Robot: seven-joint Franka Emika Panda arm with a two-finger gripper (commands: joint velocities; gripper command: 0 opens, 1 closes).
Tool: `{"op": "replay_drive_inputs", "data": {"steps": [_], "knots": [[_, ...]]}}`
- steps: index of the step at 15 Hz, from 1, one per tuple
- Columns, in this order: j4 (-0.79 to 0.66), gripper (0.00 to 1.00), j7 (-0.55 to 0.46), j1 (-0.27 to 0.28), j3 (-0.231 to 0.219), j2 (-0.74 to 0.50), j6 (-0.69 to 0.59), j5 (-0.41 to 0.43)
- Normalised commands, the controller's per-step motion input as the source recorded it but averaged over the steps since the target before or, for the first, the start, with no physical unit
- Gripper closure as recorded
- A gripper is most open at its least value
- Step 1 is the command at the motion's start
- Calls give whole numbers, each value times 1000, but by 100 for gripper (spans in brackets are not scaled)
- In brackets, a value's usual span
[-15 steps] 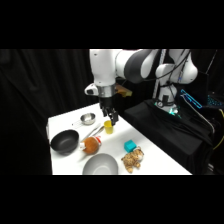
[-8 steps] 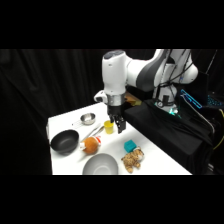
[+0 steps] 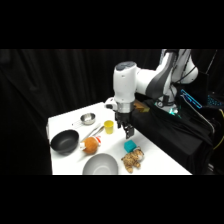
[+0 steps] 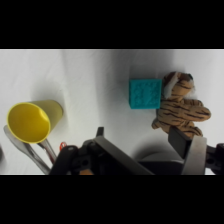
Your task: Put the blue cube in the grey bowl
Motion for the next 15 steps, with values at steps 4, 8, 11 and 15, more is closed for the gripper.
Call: {"op": "replay_drive_inputs", "data": {"steps": [4,8,11,15], "knots": [[-94,0,-90,28,33,68,272,181],[-71,0,-127,36,41,79,236,199],[-81,0,-131,46,56,52,216,199],[-89,0,-147,30,47,37,220,199]]}}
